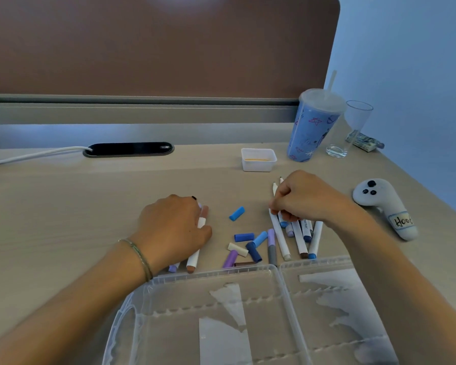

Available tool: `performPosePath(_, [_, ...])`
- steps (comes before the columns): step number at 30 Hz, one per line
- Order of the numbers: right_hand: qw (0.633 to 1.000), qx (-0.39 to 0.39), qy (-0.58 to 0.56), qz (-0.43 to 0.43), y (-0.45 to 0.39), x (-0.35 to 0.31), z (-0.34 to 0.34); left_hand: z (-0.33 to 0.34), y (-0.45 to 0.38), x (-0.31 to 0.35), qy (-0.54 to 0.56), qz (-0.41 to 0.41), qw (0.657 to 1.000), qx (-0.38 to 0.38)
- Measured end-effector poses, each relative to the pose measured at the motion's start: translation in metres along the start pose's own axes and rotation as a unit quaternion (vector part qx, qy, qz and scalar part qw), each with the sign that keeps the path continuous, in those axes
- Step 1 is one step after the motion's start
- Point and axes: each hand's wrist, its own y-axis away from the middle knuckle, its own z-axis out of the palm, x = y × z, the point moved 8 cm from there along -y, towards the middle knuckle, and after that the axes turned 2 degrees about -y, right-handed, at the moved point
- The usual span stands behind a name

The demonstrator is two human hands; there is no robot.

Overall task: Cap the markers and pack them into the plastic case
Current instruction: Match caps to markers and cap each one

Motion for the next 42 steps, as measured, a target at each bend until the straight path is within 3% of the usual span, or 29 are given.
performPosePath(11, [0.983,0.037,0.181,0.018,0.009,-0.009,0.007,-0.004,-0.003,-0.002,-0.087,-0.011,0.995,0.038])
performPosePath(16, [0.972,0.056,0.225,0.025,0.014,-0.016,0.006,-0.011,-0.004,-0.002,0.063,0.003,0.995,0.081])
performPosePath(19, [0.984,0.058,0.167,0.023,0.013,-0.015,0.000,-0.017,-0.003,0.005,0.198,0.029,0.977,0.069])
performPosePath(23, [1.000,0.025,-0.001,-0.013,0.016,-0.026,-0.003,-0.021,-0.001,0.010,0.322,0.037,0.945,0.048])
performPosePath(26, [0.993,-0.012,-0.107,-0.043,0.023,-0.041,0.008,-0.017,0.001,0.017,0.427,0.023,0.904,-0.015])
performPosePath(29, [0.985,-0.025,-0.157,-0.070,0.025,-0.053,0.019,-0.013,0.004,0.022,0.457,0.021,0.887,-0.065])
performPosePath(33, [0.976,-0.051,-0.194,-0.085,0.022,-0.057,0.030,-0.012,0.001,0.016,0.440,0.011,0.895,-0.068])
performPosePath(36, [0.979,-0.074,-0.158,-0.101,0.022,-0.058,0.032,-0.012,-0.002,0.007,0.402,0.004,0.914,-0.059])
performPosePath(42, [0.986,-0.084,0.097,-0.103,0.029,-0.056,0.050,-0.012,-0.009,-0.009,0.345,-0.016,0.938,-0.035])
